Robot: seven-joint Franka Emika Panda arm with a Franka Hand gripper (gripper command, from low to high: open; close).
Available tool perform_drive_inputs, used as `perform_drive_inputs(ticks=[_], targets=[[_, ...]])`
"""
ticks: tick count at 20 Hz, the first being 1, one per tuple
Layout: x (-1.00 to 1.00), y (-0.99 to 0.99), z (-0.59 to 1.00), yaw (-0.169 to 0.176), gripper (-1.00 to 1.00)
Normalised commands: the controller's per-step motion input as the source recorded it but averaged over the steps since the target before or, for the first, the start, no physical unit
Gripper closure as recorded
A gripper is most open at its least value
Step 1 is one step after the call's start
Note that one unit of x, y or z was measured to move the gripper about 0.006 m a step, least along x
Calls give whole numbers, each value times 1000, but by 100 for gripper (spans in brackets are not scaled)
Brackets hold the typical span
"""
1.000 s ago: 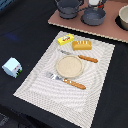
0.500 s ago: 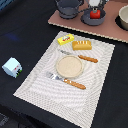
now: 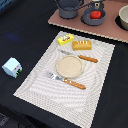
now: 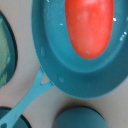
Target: Interact with the objects in diverse but meaningful ways.
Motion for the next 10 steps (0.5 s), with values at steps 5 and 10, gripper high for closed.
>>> perform_drive_inputs(ticks=[5,10], targets=[[-331,-695,175,36,-100],[-279,-717,41,40,-100]])
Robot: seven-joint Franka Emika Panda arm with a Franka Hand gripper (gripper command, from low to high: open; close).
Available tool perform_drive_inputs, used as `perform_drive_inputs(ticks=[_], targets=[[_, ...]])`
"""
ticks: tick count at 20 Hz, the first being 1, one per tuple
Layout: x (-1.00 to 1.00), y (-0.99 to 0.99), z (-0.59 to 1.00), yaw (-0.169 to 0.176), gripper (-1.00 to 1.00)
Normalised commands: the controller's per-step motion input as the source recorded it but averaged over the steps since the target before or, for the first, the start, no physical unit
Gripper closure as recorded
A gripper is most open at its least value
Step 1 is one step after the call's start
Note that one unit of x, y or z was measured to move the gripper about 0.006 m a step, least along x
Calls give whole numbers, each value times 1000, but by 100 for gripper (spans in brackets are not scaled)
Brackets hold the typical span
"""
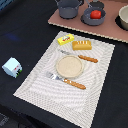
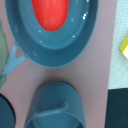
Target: Interact with the objects in diverse but meaningful ways.
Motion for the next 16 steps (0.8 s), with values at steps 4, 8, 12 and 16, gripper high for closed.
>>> perform_drive_inputs(ticks=[4,8,12,16], targets=[[-200,-781,1,30,-100],[-183,-786,0,37,-100],[-196,-792,0,32,-100],[-209,-804,0,29,-100]])
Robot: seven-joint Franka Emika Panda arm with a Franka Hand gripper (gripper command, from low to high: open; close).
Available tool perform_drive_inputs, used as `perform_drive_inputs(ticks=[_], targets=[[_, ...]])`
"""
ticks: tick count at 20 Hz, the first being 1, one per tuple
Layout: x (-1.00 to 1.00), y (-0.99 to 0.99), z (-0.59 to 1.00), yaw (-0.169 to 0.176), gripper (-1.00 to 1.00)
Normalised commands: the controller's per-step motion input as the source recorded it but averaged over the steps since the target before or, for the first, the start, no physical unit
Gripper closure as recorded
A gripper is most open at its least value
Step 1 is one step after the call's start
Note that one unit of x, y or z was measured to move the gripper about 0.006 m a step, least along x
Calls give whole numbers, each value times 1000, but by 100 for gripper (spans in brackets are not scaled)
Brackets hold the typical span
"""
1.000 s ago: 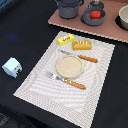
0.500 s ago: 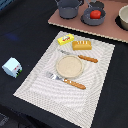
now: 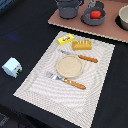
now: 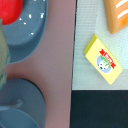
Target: Interact with the objects in diverse but meaningful ways.
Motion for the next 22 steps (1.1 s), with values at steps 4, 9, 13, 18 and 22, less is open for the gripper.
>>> perform_drive_inputs(ticks=[4,9,13,18,22], targets=[[-226,-809,-3,24,-100],[-357,-772,-199,7,-100],[-522,-642,-386,8,-100],[-726,-451,-578,3,-100],[-842,-314,-650,1,-100]])
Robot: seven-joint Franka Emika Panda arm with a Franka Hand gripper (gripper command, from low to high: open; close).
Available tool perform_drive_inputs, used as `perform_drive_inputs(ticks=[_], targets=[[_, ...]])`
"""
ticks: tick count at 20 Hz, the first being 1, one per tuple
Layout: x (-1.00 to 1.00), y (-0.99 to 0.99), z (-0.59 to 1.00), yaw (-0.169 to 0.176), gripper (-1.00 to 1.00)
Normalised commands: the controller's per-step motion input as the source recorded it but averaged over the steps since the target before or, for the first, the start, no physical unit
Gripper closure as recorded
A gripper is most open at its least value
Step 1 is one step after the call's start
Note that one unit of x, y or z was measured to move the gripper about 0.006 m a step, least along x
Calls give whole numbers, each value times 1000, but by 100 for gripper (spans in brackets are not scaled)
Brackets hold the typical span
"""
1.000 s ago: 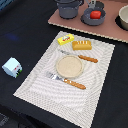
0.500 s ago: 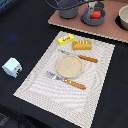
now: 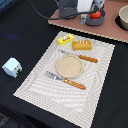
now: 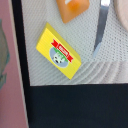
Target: Interact with the objects in diverse but meaningful ways.
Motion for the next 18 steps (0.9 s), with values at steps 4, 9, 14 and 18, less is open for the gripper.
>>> perform_drive_inputs(ticks=[4,9,14,18], targets=[[-881,-215,-628,8,-100],[-873,-165,-597,20,-100],[-660,-59,-261,84,-100],[-251,-145,-6,74,-100]])
